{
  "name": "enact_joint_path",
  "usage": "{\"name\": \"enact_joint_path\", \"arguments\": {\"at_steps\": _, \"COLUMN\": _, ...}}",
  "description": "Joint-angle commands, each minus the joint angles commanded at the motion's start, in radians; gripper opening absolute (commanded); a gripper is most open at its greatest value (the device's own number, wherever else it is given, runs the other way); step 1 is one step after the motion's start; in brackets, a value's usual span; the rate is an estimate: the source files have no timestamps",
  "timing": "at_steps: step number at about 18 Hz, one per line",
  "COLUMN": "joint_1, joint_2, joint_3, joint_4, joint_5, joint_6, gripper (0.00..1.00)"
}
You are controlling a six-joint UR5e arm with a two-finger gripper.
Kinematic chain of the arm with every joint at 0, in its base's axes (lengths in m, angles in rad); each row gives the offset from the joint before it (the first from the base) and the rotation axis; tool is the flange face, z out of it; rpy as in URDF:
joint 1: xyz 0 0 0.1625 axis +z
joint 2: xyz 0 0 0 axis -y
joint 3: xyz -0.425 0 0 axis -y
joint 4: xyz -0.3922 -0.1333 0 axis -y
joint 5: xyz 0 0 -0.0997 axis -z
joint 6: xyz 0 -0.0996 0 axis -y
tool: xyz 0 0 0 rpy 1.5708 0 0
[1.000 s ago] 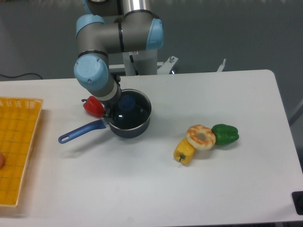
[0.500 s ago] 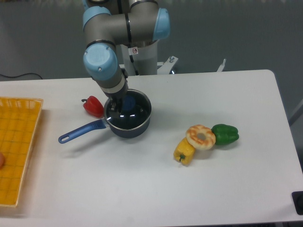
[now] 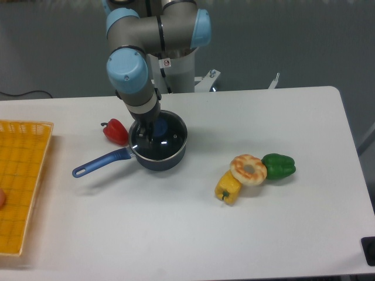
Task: Open the lid
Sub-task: 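Lower the gripper onto the blue knob of the glass lid, then close the gripper around the blue lid knob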
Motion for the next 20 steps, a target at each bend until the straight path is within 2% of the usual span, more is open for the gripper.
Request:
{"name": "enact_joint_path", "arguments": {"at_steps": 8, "joint_1": 0.005, "joint_2": 0.006, "joint_3": -0.017, "joint_4": 0.0, "joint_5": 0.003, "joint_6": -0.002, "gripper": 0.99}}
{"name": "enact_joint_path", "arguments": {"at_steps": 11, "joint_1": 0.006, "joint_2": 0.008, "joint_3": -0.026, "joint_4": 0.0, "joint_5": 0.006, "joint_6": -0.006, "gripper": 0.93}}
{"name": "enact_joint_path", "arguments": {"at_steps": 20, "joint_1": 0.014, "joint_2": 0.017, "joint_3": -0.026, "joint_4": -0.002, "joint_5": 0.006, "joint_6": -0.025, "gripper": 0.85}}
